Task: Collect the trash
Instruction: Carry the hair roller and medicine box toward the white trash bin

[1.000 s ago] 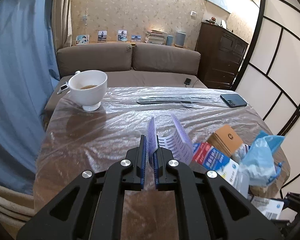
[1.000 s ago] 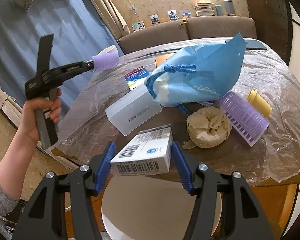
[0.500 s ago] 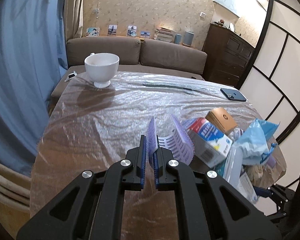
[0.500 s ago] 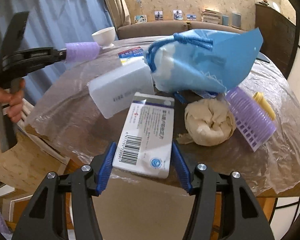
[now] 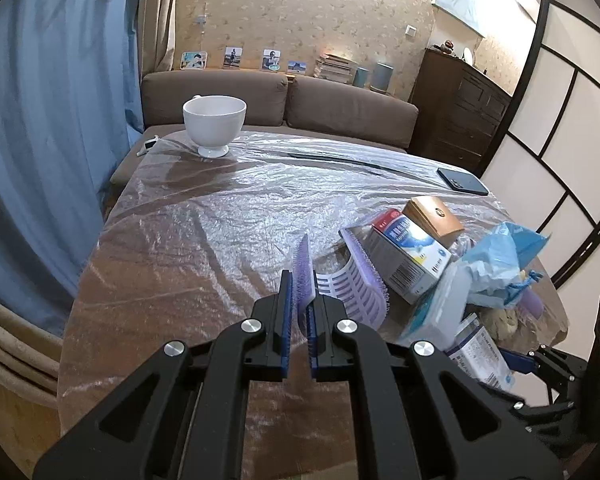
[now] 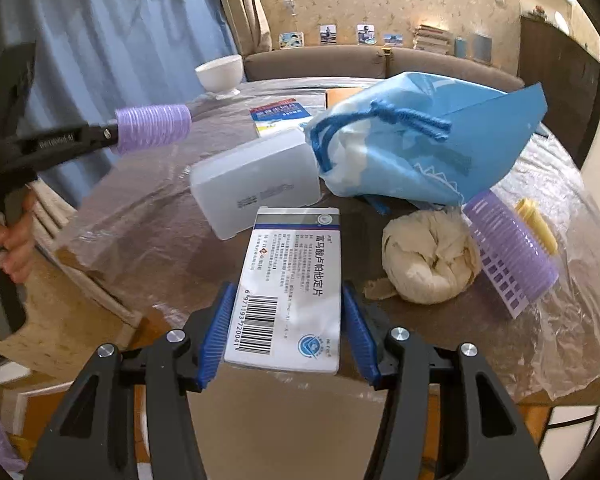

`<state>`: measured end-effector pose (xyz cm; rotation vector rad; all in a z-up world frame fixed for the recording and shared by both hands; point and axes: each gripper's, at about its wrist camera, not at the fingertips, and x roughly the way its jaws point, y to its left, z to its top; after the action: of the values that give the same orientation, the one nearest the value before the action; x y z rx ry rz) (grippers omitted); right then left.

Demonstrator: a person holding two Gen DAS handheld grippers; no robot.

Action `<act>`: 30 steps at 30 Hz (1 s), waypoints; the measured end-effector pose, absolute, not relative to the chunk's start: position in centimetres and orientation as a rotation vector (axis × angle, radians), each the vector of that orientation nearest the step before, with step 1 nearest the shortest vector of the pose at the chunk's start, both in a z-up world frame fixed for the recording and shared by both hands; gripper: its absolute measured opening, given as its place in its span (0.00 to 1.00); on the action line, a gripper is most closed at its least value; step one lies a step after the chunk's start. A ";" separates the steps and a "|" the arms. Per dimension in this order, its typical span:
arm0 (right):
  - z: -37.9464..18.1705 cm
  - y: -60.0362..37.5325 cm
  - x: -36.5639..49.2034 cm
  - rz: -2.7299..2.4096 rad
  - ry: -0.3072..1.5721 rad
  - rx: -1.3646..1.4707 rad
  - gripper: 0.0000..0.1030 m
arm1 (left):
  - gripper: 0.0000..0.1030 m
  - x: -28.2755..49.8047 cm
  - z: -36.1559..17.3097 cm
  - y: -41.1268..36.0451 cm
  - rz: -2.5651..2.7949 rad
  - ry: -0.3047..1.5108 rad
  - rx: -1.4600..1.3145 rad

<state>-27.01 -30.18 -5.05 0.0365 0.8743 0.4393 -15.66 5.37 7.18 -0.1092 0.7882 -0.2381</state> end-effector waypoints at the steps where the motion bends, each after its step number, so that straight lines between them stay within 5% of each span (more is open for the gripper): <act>1: -4.8 -30.4 -27.3 0.453 0.877 0.053 0.51 | 0.08 -15.9 7.2 5.4 -0.241 0.790 -0.111; 30: -4.1 -34.4 -32.2 0.613 0.988 0.126 0.51 | 0.08 -26.5 6.9 1.7 -0.444 0.881 -0.046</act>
<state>-32.25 -34.41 -4.13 0.1263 0.9876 0.6130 -26.47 1.70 6.89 -0.0457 0.8814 -0.4442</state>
